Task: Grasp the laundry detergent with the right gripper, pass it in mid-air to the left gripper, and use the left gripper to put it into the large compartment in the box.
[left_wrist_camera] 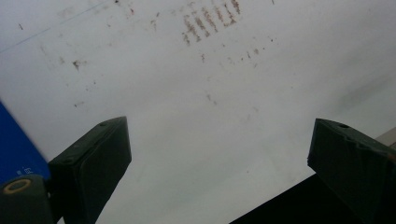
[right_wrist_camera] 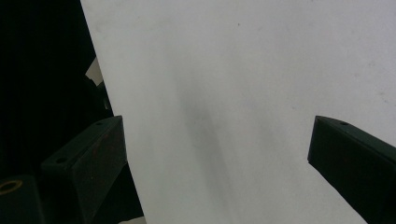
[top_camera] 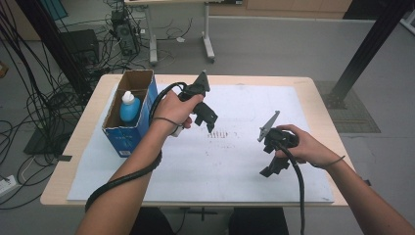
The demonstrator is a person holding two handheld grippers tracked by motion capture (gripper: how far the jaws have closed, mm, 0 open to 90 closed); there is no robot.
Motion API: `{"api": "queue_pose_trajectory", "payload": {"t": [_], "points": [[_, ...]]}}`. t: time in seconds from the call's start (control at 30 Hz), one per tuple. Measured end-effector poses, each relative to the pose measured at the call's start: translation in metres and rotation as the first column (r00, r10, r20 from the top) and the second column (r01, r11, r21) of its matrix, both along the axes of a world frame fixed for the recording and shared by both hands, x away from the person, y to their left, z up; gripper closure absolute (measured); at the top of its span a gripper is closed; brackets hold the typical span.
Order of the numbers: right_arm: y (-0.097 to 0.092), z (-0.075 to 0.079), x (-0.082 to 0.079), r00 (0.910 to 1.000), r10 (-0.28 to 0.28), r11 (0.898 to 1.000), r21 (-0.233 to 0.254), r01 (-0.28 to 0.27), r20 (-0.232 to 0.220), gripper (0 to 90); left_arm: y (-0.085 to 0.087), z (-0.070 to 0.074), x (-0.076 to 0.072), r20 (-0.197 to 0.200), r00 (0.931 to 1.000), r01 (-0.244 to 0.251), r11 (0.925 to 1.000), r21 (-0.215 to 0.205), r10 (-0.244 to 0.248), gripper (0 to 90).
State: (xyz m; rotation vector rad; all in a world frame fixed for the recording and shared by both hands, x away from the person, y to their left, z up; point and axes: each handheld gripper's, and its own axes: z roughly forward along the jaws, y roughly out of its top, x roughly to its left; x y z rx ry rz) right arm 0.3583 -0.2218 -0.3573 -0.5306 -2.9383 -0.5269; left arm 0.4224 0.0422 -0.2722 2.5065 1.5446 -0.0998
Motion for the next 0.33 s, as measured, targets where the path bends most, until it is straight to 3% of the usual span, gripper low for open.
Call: {"api": "queue_pose_trajectory", "payload": {"t": [0.33], "points": [[0.0004, 0.0047, -0.0033, 0.9998, -0.016, 1.0, 0.013, 0.016, 0.01, 4.3, 0.0011, -0.0025, -0.0017, -0.007, 1.0, 0.001, 1.0, 0.0, -0.001, 7.1]]}}
